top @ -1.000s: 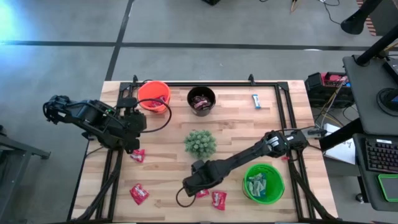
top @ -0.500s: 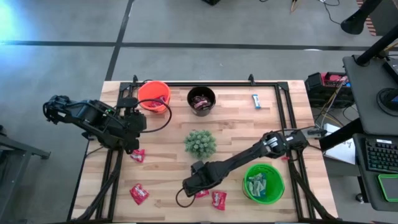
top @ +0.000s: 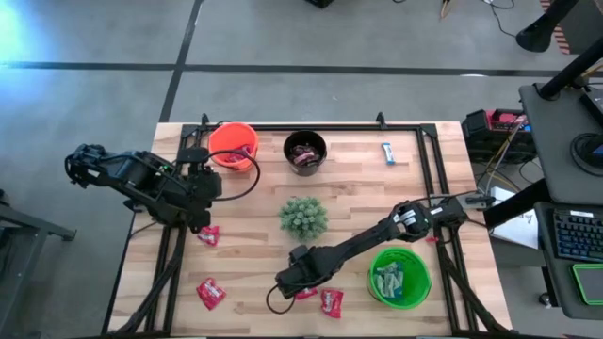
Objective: Sort candy
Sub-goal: Put the red candy into the orange bucket
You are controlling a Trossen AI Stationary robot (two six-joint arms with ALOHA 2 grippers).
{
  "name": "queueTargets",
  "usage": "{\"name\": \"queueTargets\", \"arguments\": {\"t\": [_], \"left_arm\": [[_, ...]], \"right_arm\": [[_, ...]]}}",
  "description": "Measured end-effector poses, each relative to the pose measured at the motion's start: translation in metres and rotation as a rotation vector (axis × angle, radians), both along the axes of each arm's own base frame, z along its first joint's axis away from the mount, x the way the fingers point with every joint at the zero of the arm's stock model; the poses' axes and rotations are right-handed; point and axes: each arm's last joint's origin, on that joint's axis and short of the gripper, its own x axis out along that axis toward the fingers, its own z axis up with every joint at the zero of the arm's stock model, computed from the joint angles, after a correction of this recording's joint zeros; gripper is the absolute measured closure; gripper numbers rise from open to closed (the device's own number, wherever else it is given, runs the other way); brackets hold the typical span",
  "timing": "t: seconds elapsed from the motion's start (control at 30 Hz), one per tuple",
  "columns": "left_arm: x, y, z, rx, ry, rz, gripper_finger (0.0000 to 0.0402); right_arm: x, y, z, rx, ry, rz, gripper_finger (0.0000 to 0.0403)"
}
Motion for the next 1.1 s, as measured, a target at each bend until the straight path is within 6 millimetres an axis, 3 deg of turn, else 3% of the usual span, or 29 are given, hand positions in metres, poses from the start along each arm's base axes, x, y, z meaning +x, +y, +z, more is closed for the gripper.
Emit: {"name": "queueTargets", "arguments": {"t": [0.17,0.27,0.77,1.1], "left_arm": [[-0.0001,0.0000,0.0000,0.000,0.000,0.000,0.0260],[-0.0002,0.0000,0.0000,0.000,0.000,-0.001,0.0260],[-0.0001,0.0001,0.0000,0.011,0.008,-0.018,0.0260],[-0.0001,0.0001,0.0001,0.011,0.008,-0.018,0.0260]], "right_arm": [[0.0014,-0.0006,-0.0068,0.016,0.016,0.006,0.0130],[0.0016,-0.0022,-0.0073,0.017,0.021,0.002,0.0153],[0.0010,-0.0021,-0.0069,0.010,0.018,0.058,0.0382],[0.0001,-0.0036,-0.0077,-0.005,0.027,0.093,0.0395]]}}
